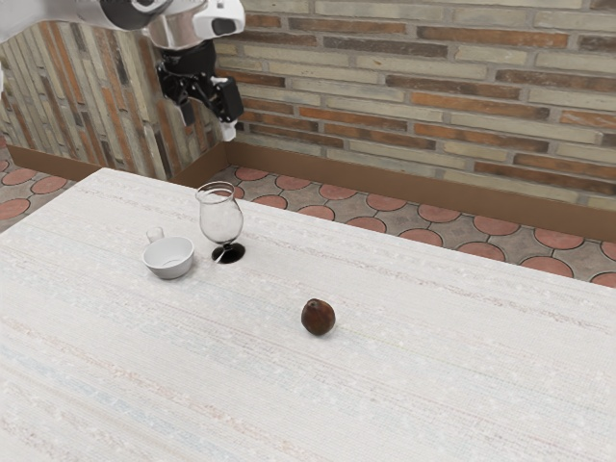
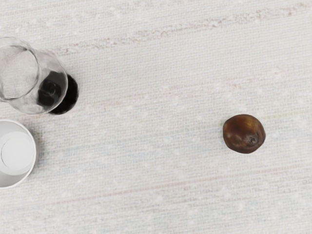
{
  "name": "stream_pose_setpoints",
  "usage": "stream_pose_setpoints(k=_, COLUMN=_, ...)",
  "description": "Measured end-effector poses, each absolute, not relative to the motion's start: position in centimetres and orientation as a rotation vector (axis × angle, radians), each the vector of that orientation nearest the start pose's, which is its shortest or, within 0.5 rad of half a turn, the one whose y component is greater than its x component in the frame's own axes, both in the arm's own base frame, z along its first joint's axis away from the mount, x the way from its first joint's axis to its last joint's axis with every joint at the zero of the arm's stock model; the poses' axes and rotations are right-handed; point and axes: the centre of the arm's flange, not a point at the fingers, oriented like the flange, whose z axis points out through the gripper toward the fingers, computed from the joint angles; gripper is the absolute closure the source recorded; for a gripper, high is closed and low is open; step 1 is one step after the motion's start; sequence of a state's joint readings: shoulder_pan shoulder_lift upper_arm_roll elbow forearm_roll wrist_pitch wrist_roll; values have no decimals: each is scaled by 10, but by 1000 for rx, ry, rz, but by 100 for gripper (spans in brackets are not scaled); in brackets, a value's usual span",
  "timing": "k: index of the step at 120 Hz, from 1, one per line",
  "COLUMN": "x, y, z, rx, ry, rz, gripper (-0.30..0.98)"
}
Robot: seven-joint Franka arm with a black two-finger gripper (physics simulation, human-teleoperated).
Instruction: Place the pear in the bowl.
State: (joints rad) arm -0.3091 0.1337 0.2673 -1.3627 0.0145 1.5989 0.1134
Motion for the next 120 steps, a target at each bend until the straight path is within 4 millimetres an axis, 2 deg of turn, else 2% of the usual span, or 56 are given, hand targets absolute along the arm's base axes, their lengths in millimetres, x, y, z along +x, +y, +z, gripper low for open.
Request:
stream_pose_setpoints(k=10, x=600, y=-45, z=646, rx=-3070, ry=283, rz=-153, gripper=0)
stream_pose_setpoints(k=20, x=613, y=-54, z=612, rx=-3065, ry=312, rz=-70, gripper=0)
stream_pose_setpoints(k=28, x=620, y=-65, z=577, rx=-3067, ry=344, rz=9, gripper=0)
stream_pose_setpoints(k=37, x=619, y=-104, z=540, rx=-3063, ry=443, rz=73, gripper=0)
stream_pose_setpoints(k=42, x=616, y=-115, z=518, rx=-3081, ry=462, rz=124, gripper=0)
stream_pose_setpoints(k=56, x=610, y=-123, z=454, rx=-3169, ry=431, rz=223, gripper=0)
stream_pose_setpoints(k=82, x=631, y=-136, z=345, rx=-3280, ry=297, rz=323, gripper=0)
stream_pose_setpoints(k=95, x=638, y=-136, z=316, rx=-3298, ry=252, rz=316, gripper=0)
stream_pose_setpoints(k=120, x=652, y=-135, z=285, rx=-3303, ry=206, rz=213, gripper=0)
